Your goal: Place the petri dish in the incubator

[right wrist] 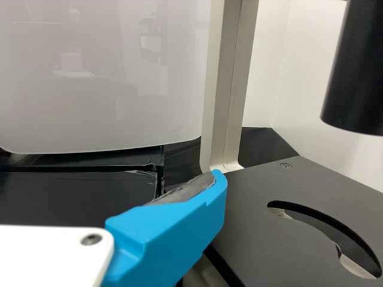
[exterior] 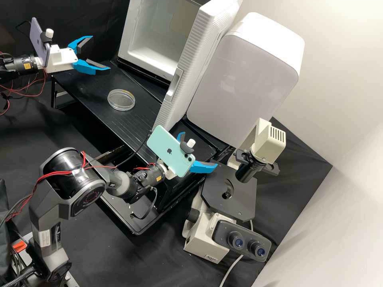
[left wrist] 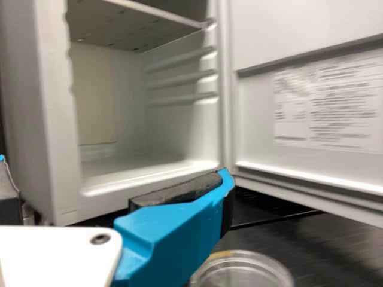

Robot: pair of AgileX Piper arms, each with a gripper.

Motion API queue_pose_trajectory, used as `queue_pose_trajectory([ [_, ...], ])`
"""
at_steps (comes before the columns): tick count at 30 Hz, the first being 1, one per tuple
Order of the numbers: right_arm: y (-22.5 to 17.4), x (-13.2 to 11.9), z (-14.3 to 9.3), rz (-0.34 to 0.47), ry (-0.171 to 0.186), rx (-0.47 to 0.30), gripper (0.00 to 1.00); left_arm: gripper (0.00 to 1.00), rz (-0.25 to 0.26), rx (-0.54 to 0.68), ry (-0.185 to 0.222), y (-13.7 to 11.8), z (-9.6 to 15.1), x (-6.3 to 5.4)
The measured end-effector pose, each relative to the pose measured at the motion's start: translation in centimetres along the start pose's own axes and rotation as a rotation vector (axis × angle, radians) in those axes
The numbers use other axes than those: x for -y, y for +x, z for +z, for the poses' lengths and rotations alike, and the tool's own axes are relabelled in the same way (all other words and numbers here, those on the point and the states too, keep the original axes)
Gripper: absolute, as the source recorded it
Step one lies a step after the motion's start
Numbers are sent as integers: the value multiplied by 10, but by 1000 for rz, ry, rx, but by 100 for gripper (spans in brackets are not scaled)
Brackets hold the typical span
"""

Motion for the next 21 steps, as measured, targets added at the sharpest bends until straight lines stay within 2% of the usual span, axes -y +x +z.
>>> queue_pose_trajectory([
  [11, 0, 0, 0, 0, 0, 0, 100, 100, -90, 154, -30, -5, 39, 23],
  [21, 0, 0, 0, 0, 0, 0, 100, 100, -148, 202, -45, -5, 52, 37],
])
